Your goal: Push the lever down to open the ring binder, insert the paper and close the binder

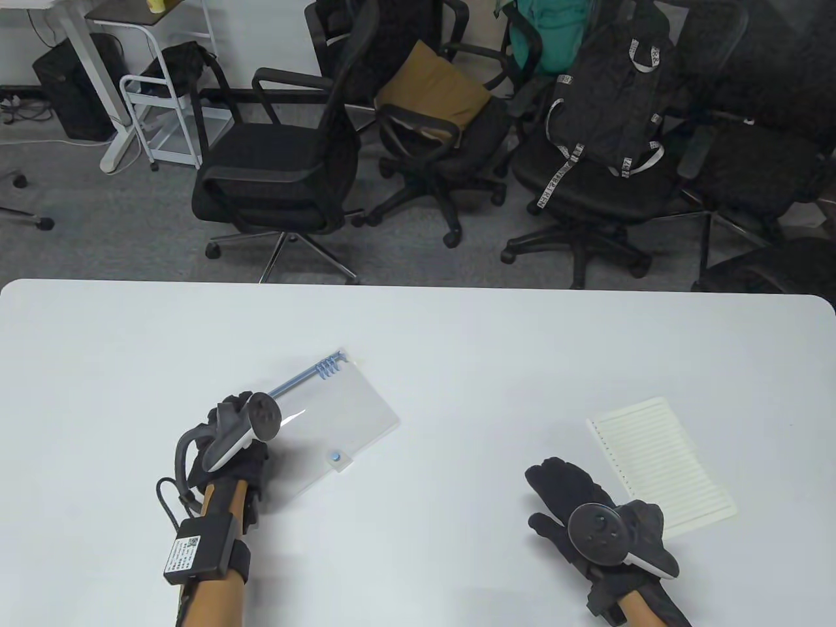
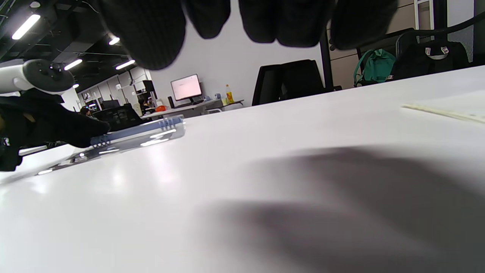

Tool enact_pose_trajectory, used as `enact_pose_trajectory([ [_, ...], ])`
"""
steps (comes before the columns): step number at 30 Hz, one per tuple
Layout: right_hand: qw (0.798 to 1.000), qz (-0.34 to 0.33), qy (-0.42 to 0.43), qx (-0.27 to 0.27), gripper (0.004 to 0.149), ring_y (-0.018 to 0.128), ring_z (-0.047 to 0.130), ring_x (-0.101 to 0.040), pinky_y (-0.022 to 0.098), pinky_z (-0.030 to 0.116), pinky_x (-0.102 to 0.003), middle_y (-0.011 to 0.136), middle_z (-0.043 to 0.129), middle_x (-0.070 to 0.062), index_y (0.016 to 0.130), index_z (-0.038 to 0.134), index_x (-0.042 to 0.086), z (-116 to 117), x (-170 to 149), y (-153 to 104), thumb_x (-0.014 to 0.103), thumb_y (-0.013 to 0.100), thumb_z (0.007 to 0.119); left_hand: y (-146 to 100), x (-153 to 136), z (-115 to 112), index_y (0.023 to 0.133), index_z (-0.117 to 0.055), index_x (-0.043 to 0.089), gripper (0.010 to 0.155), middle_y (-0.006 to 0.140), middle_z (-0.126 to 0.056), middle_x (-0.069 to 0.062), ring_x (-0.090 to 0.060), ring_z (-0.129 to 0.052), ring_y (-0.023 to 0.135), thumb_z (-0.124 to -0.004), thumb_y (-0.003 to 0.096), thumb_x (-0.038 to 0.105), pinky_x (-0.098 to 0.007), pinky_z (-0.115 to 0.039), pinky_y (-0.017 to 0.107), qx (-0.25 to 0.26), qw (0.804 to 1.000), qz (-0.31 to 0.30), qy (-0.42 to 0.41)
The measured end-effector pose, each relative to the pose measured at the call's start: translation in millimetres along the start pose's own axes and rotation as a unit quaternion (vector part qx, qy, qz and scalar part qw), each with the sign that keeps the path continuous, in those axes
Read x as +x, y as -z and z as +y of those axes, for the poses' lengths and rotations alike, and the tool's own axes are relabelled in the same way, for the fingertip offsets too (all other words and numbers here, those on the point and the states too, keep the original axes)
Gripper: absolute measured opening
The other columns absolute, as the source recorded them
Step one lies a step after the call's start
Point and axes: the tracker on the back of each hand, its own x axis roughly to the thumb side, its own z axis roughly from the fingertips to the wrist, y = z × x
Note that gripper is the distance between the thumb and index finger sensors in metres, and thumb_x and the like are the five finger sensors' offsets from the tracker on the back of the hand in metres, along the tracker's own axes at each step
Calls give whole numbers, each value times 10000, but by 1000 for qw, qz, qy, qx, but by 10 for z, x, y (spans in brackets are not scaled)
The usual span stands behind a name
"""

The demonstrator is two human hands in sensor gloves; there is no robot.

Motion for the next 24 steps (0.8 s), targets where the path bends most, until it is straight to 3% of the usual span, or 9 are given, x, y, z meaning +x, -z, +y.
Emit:
enact_pose_trajectory([
  [9, 1000, 10, -8, 2, 645, 1022, 525, -469, 702, 566, -652, 1153, 438, -239, 1138, 431, 192, -12, -32, -6, 388, 598, 725, 163, 88, 29, 1257, -440, 54, 758, 1223, -590, -240, -504, -657, 1069, -812, 623, 240, -725, -548, 768, -29, 999, 6, 46],
  [15, 1000, 16, -12, 4, 642, 1018, 526, -478, 702, 566, -652, 1151, 441, -246, 1137, 437, 191, -18, -41, -4, 386, 598, 725, 252, 63, 50, 1252, -513, 20, 737, 1193, -570, -260, -503, -643, 1048, -812, 611, 225, -749, -530, 768, -50, 998, 6, 30],
  [20, 1000, 16, -12, 5, 641, 1018, 526, -479, 702, 565, -654, 1151, 440, -250, 1137, 440, 190, -22, -40, -6, 385, 598, 726, 278, 33, 58, 1235, -533, 36, 717, 1195, -563, -224, -488, -650, 1060, -813, 605, 233, -714, -582, 776, -56, 998, 5, 21],
  [24, 1000, 18, -18, 9, 640, 1016, 529, -481, 702, 564, -654, 1151, 441, -249, 1137, 442, 190, -33, -35, -5, 384, 598, 726, 272, 32, 94, 1196, -563, 74, 704, 1142, -669, -179, -408, -769, 1007, -855, 583, 260, -634, -686, 754, -39, 999, 13, 29],
])
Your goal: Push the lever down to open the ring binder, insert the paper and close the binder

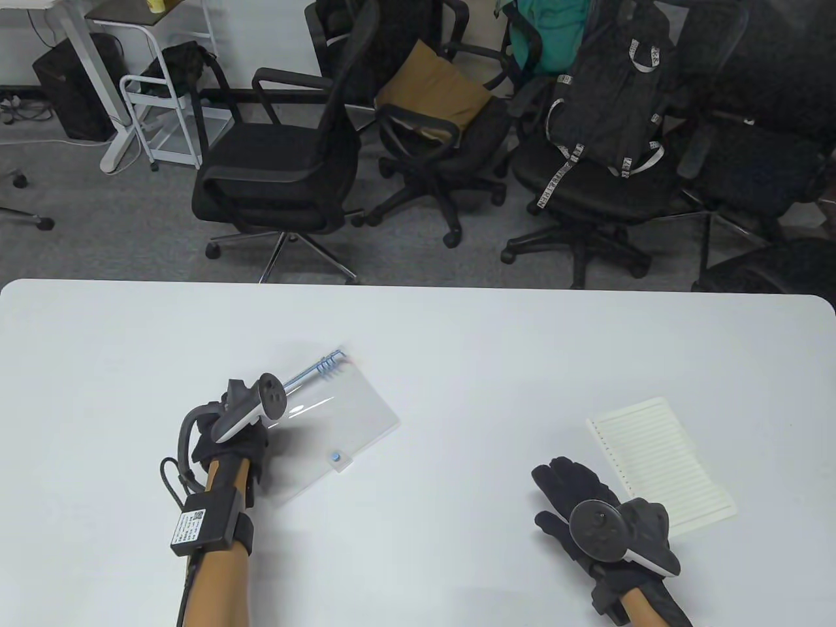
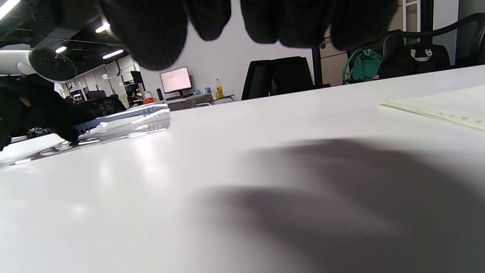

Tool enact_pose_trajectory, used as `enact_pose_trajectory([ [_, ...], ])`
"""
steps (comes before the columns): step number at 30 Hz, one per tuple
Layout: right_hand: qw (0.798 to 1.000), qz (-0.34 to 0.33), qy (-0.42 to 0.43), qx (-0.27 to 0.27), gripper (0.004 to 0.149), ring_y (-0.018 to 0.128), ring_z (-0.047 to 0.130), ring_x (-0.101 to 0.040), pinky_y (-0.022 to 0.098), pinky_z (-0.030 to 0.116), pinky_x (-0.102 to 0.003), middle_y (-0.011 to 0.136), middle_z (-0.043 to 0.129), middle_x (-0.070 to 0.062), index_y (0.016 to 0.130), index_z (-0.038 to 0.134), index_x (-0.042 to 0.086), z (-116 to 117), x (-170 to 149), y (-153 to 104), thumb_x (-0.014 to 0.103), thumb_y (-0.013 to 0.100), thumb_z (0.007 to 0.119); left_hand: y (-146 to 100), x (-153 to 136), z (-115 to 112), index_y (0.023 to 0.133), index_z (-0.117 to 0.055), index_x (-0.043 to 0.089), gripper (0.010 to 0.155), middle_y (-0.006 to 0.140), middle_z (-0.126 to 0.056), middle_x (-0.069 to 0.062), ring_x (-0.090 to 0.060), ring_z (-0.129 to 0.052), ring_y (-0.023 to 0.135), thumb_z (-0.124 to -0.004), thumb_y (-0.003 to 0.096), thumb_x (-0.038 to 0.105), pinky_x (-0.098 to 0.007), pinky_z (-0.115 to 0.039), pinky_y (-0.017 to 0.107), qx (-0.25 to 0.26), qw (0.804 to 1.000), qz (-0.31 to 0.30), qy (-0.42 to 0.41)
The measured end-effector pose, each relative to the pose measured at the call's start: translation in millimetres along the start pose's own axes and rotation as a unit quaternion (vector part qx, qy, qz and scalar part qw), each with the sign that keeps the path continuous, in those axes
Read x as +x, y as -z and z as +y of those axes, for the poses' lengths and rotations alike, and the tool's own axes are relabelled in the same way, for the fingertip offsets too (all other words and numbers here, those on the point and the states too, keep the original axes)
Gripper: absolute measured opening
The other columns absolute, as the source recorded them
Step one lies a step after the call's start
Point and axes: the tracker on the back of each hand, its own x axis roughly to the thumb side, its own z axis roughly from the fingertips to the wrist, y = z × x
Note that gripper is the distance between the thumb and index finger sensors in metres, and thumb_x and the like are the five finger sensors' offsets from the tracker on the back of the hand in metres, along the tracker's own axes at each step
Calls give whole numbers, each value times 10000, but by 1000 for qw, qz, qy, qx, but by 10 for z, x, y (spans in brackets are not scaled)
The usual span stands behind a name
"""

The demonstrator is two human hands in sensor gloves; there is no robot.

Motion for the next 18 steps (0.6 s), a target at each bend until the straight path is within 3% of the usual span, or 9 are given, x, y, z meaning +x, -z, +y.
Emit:
enact_pose_trajectory([
  [11, 1000, -6, 14, -4, 636, 1014, 542, -477, 701, 569, -653, 1149, 452, -249, 1137, 446, 188, -52, -12, -19, 381, 599, 725, -389, 36, 353, 1181, -659, 120, 705, 1098, -752, -127, -313, -886, 921, -880, 546, 333, -489, -805, 680, -18, 995, -55, 82],
  [18, 999, -12, 35, -17, 635, 1008, 561, -473, 698, 580, -647, 1145, 465, -252, 1137, 448, 182, -119, -15, -69, 381, 600, 723, -871, 51, 731, 1182, -664, 120, 712, 1104, -753, -114, -276, -914, 913, -881, 542, 342, -459, -839, 649, 11, 991, -128, 21],
])
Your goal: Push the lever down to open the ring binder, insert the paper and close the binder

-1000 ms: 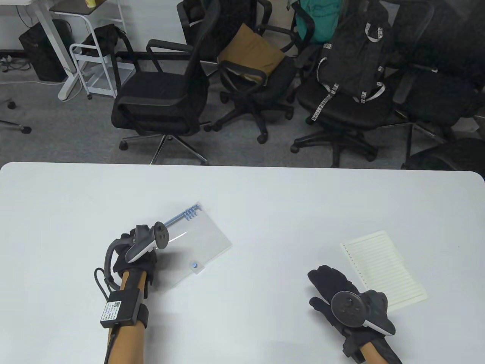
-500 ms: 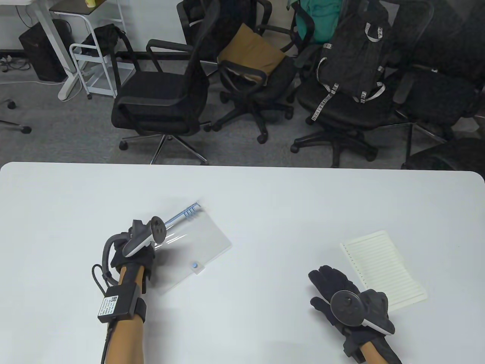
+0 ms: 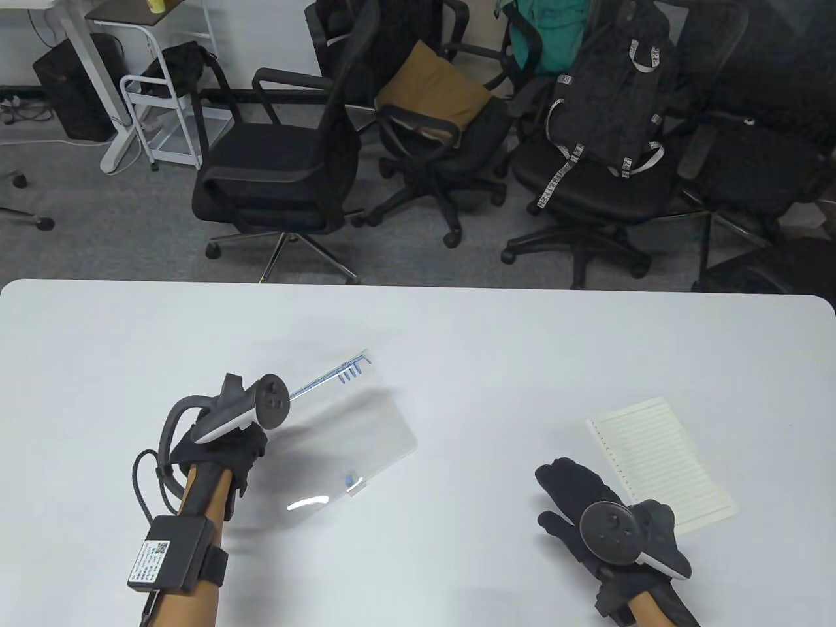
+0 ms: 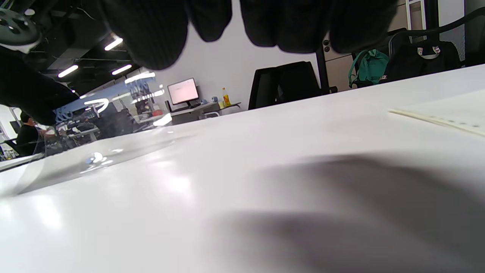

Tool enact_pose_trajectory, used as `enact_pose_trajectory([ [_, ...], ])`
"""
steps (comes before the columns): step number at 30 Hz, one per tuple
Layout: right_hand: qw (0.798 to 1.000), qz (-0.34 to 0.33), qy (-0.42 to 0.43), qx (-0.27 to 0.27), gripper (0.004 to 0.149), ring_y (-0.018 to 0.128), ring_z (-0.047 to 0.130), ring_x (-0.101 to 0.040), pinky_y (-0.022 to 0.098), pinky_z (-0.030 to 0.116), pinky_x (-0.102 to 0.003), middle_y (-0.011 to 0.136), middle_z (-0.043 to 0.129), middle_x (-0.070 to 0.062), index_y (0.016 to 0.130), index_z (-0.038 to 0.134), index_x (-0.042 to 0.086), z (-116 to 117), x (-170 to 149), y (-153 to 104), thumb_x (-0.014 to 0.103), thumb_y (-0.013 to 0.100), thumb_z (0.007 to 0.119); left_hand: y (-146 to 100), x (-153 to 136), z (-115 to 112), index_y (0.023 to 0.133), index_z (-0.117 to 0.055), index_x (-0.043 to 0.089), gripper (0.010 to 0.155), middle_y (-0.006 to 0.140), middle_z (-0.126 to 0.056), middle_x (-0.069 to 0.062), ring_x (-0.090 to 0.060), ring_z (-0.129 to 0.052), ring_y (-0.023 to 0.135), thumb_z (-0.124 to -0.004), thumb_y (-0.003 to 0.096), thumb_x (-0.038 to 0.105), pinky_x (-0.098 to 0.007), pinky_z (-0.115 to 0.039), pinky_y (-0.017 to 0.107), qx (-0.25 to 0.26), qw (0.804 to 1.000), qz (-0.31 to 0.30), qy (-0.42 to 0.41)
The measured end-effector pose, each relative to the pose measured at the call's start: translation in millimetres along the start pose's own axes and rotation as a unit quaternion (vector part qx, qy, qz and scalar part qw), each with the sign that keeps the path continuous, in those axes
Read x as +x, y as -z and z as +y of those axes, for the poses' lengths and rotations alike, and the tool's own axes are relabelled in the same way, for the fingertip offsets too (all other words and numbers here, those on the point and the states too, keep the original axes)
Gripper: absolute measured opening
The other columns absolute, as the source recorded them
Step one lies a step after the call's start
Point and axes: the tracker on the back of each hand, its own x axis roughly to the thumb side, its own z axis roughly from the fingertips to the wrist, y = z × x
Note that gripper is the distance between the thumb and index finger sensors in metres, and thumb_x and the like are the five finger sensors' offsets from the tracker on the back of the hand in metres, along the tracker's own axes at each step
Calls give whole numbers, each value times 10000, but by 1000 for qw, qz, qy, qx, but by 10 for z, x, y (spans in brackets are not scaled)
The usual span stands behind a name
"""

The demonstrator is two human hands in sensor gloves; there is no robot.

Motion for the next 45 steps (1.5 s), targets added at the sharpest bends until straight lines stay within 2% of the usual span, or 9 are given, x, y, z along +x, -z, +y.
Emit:
enact_pose_trajectory([
  [5, 1000, 2, 10, -14, 635, 1005, 568, -473, 696, 587, -644, 1142, 469, -255, 1137, 447, 180, -54, -20, -36, 382, 602, 721, -242, 137, 97, 1173, -644, 82, 719, 1094, -744, -141, -283, -928, 894, -878, 550, 351, -447, -864, 622, 35, 994, -63, -85],
  [9, 999, 11, 19, -29, 637, 1002, 577, -471, 694, 595, -639, 1140, 478, -256, 1139, 446, 171, -99, -63, -65, 386, 604, 716, -298, 328, -48, 1151, -631, 47, 717, 1067, -741, -167, -283, -949, 858, -874, 559, 368, -432, -892, 589, 36, 978, -114, -172],
  [16, 995, 41, 62, -63, 633, 987, 603, -470, 687, 614, -627, 1129, 501, -264, 1141, 444, 148, -158, -213, -116, 393, 614, 694, -334, 1016, -628, 1100, -656, -47, 718, 978, -776, -242, -299, -1006, 751, -884, 567, 376, -402, -945, 498, -10, 916, -174, -361],
  [19, 994, 51, 74, -60, 632, 983, 610, -471, 685, 618, -624, 1126, 506, -265, 1140, 447, 142, -143, -265, -118, 391, 615, 694, -347, 1308, -781, 1084, -655, -78, 720, 952, -777, -267, -305, -1016, 721, -885, 573, 373, -394, -956, 473, -47, 879, -172, -441],
  [22, 994, 57, 73, -55, 632, 981, 614, -471, 684, 621, -622, 1124, 510, -269, 1140, 447, 139, -124, -293, -113, 391, 615, 693, -334, 1510, -852, 1071, -658, -99, 724, 928, -784, -285, -306, -1027, 692, -886, 577, 378, -382, -964, 452, -82, 859, -170, -475],
  [29, 995, 60, 71, -40, 630, 974, 624, -472, 681, 630, -615, 1120, 519, -273, 1139, 454, 135, -82, -298, -98, 389, 615, 694, -325, 1875, -977, 1030, -688, -134, 735, 850, -825, -293, -277, -1063, 591, -896, 581, 410, -318, -990, 376, -109, 861, -139, -477],
  [38, 996, 56, 62, -17, 631, 972, 625, -476, 681, 631, -615, 1119, 520, -277, 1139, 459, 126, -24, -271, -68, 389, 615, 694, -268, 1972, -1100, 1008, -723, -131, 762, 789, -866, -267, -239, -1086, 513, -919, 569, 460, -262, -997, 324, -97, 900, -86, -416],
  [40, 996, 57, 61, -13, 632, 973, 623, -479, 681, 631, -615, 1119, 518, -279, 1139, 459, 123, -16, -269, -67, 390, 616, 693, -268, 1975, -1087, 998, -736, -138, 776, 768, -879, -264, -234, -1091, 489, -924, 562, 475, -254, -997, 307, -92, 902, -84, -414],
  [45, 997, 59, 58, -5, 633, 971, 622, -481, 681, 631, -614, 1118, 518, -283, 1139, 461, 119, -4, -261, -60, 390, 616, 693, -325, 2036, -1045, 1035, -711, -146, 837, 776, -886, -254, -229, -1088, 474, -888, 562, 521, -246, -988, 298, -62, 929, -85, -356],
])
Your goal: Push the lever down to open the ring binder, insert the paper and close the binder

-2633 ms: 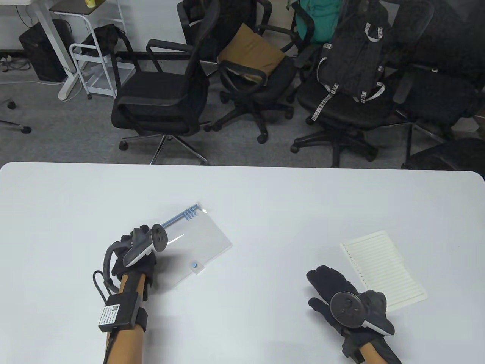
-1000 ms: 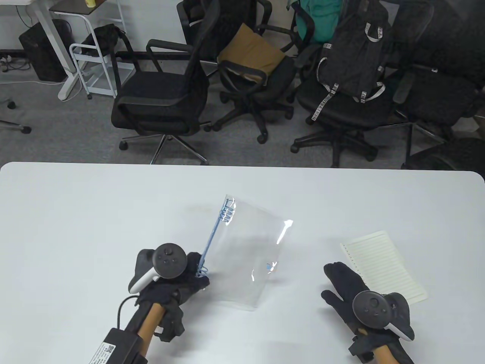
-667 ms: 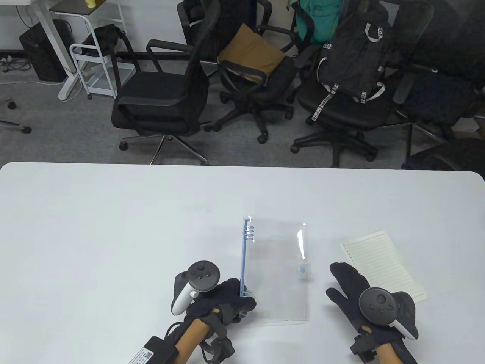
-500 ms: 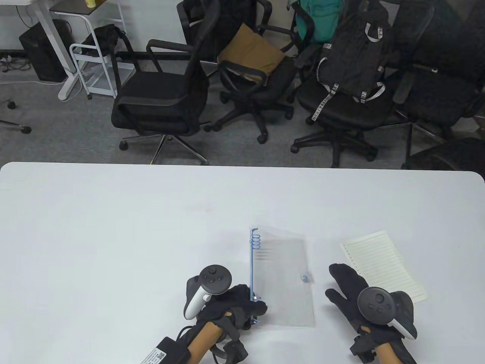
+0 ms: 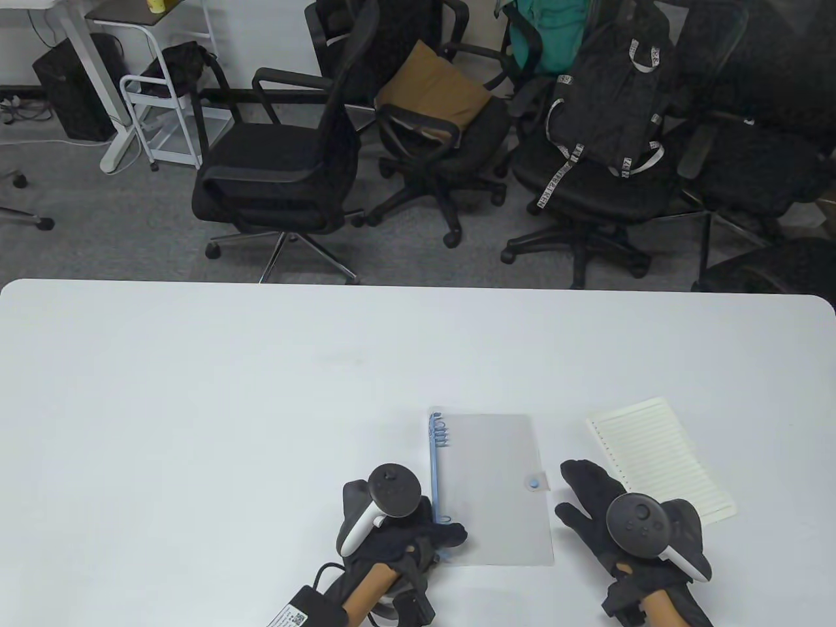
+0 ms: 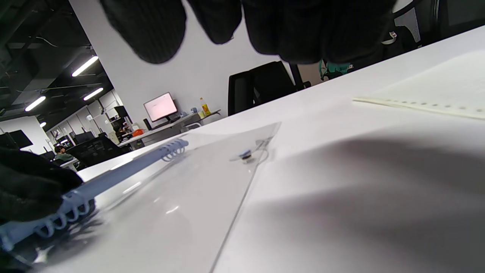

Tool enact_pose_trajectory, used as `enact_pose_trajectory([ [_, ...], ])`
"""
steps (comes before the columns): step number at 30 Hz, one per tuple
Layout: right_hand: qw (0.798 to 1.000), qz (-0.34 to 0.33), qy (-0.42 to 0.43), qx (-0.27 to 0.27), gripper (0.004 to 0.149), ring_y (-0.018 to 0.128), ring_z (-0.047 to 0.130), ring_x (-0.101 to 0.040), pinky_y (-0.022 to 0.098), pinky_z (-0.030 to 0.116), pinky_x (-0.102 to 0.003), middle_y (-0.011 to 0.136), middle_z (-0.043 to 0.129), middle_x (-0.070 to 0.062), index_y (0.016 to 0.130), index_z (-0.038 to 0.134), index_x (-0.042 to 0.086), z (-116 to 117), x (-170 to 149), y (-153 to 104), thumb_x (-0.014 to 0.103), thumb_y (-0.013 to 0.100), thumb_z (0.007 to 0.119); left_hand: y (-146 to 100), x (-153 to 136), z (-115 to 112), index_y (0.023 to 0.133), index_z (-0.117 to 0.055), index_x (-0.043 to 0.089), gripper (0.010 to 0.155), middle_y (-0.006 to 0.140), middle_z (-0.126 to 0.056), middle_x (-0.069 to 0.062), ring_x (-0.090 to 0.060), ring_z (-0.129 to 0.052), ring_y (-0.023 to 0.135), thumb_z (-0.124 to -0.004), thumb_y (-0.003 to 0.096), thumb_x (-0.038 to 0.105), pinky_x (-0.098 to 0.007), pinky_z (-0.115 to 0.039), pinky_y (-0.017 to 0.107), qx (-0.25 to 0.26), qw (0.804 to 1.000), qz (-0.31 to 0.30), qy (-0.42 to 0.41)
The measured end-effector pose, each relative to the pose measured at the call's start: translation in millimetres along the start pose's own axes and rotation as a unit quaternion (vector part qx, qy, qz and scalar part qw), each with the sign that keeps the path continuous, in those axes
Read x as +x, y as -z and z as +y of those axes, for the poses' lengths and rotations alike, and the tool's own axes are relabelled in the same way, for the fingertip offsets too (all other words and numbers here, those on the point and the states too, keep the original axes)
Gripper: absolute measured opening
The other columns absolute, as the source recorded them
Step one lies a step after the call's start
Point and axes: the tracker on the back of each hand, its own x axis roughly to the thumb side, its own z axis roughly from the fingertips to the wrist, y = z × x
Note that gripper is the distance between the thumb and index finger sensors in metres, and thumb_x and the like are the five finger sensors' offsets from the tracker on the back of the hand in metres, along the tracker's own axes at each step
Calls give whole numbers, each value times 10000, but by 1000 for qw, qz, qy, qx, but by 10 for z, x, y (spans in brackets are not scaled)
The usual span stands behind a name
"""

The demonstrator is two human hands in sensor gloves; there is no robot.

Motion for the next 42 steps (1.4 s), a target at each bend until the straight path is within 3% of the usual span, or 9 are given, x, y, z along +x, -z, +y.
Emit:
enact_pose_trajectory([
  [5, 1000, 2, -9, 8, 636, 971, 614, -490, 681, 628, -617, 1119, 512, -288, 1139, 462, 112, 35, 17, 4, 390, 616, 694, -118, 77, 40, 1135, -607, -138, 916, 846, -857, -245, -270, -1071, 506, -838, 583, 556, -288, -972, 330, 11, 995, -13, 96],
  [9, 999, 11, -30, 12, 627, 956, 644, -482, 672, 650, -600, 1110, 537, -287, 1132, 490, 102, 74, 65, 40, 391, 616, 697, -270, 160, 126, 1204, -552, -22, 888, 993, -780, -231, -356, -996, 702, -816, 591, 563, -412, -912, 480, 40, 984, -59, 165],
  [11, 998, 29, -44, 22, 611, 878, 743, -442, 623, 729, -524, 1062, 618, -294, 1115, 535, 78, 106, 113, 111, 387, 615, 701, -311, 190, 120, 1231, -536, 34, 871, 1151, -604, -279, -460, -834, 939, -816, 587, 550, -510, -833, 618, 53, 961, -133, 235],
  [12, 997, 46, -50, 36, 607, 857, 760, -436, 609, 740, -511, 1049, 636, -297, 1111, 548, 73, 128, 142, 160, 384, 615, 705, -309, 193, 90, 1241, -519, 49, 879, 1200, -518, -306, -513, -728, 1027, -810, 582, 554, -613, -732, 704, 42, 946, -170, 274],
  [15, 989, 87, -89, 75, 611, 822, 789, -421, 585, 759, -486, 1029, 655, -307, 1106, 558, 53, 214, 227, 324, 382, 614, 709, -294, 194, -15, 1258, -475, 64, 926, 1272, -392, -273, -535, -543, 1143, -790, 563, 589, -708, -576, 764, 23, 917, -201, 345],
  [21, 967, 173, -146, 119, 664, 818, 779, -422, 576, 758, -475, 1049, 577, -365, 1129, 509, 36, 421, 350, 669, 406, 614, 705, -241, 169, -119, 1262, -480, 121, 908, 1294, -395, -213, -481, -520, 1165, -785, 551, 597, -687, -538, 784, -18, 906, -214, 366],
  [24, 962, 202, -138, 123, 679, 787, 798, -396, 551, 773, -443, 1022, 600, -370, 1128, 503, 24, 519, 336, 757, 413, 611, 709, -251, 171, -94, 1243, -534, 140, 882, 1279, -468, -198, -451, -607, 1142, -812, 537, 589, -639, -571, 786, 3, 899, -220, 378],
  [29, 963, 182, -170, 99, 658, 702, 832, -330, 489, 802, -376, 943, 693, -318, 1099, 571, 33, 659, 382, 772, 416, 591, 738, -251, 180, -87, 1225, -575, 133, 871, 1255, -526, -206, -441, -680, 1104, -833, 526, 583, -582, -605, 786, 5, 895, -222, 387],
  [42, 956, 125, -255, 79, 566, 615, 886, -310, 430, 825, -360, 842, 781, -298, 1022, 684, 15, 757, 519, 801, 380, 591, 725, -257, 194, -66, 1195, -632, 133, 857, 1211, -608, -207, -427, -770, 1055, -860, 502, 582, -536, -668, 772, 2, 891, -217, 398],
])
